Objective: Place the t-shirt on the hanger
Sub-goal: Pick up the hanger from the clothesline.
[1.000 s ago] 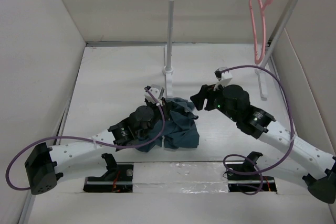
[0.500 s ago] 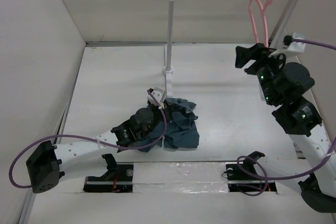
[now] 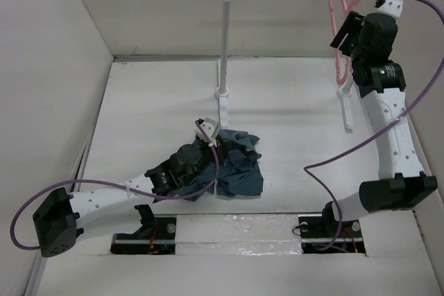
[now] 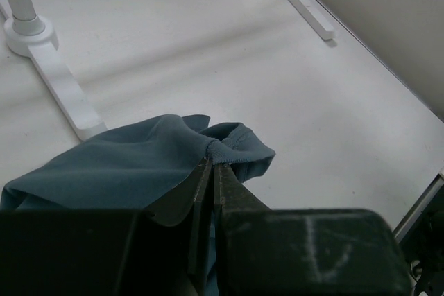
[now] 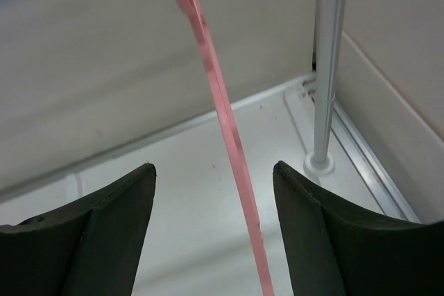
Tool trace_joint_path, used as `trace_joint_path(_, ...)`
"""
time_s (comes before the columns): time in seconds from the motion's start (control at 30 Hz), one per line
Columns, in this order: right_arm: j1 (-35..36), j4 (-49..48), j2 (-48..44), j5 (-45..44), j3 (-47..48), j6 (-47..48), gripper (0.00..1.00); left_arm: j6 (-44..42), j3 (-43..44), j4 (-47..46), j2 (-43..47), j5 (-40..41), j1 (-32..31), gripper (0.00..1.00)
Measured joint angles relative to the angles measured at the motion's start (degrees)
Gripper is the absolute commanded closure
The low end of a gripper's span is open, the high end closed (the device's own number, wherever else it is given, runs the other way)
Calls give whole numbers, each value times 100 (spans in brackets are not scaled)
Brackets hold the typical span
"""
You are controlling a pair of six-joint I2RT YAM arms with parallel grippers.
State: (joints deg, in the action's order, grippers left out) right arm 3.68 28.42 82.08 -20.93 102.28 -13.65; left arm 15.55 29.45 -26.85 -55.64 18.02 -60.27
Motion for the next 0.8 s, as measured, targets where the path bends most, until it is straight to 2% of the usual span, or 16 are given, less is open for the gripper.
trace_joint_path(0.1, -74, 245, 341, 175, -15, 2, 35, 0, 0, 11, 0, -39, 0, 100)
trace_joint_path(0.2, -105, 284, 385, 262, -190, -2, 55, 0, 0, 15, 0, -55, 0, 100)
trace_joint_path(0.23, -105, 271, 341, 293, -280, -9, 68, 0, 0, 11, 0, -68, 0, 100)
trace_joint_path(0.27, -105, 232, 280, 326, -393, -13, 68, 0, 0, 11, 0, -74, 0, 100)
trace_joint_path(0.33, -109, 175, 162, 369, -577, -46, 92, 0, 0, 11, 0, -94, 0, 100)
trace_joint_path(0.37, -109, 149, 118, 400, -629, -42, 98, 0, 0, 13, 0, -103, 0, 100)
trace_joint_path(0.4, -103, 107, 87, 413, -649, -61, 100, 0, 0, 11, 0, -111, 0, 100)
trace_joint_path(0.67, -96, -9, -2, 452, -697, 87, 100, 0, 0, 11, -2, -111, 0, 100)
trace_joint_path(0.8, -96, -264, -345, 691, -872, 192, 100, 0, 0, 11, -33, -107, 0, 100)
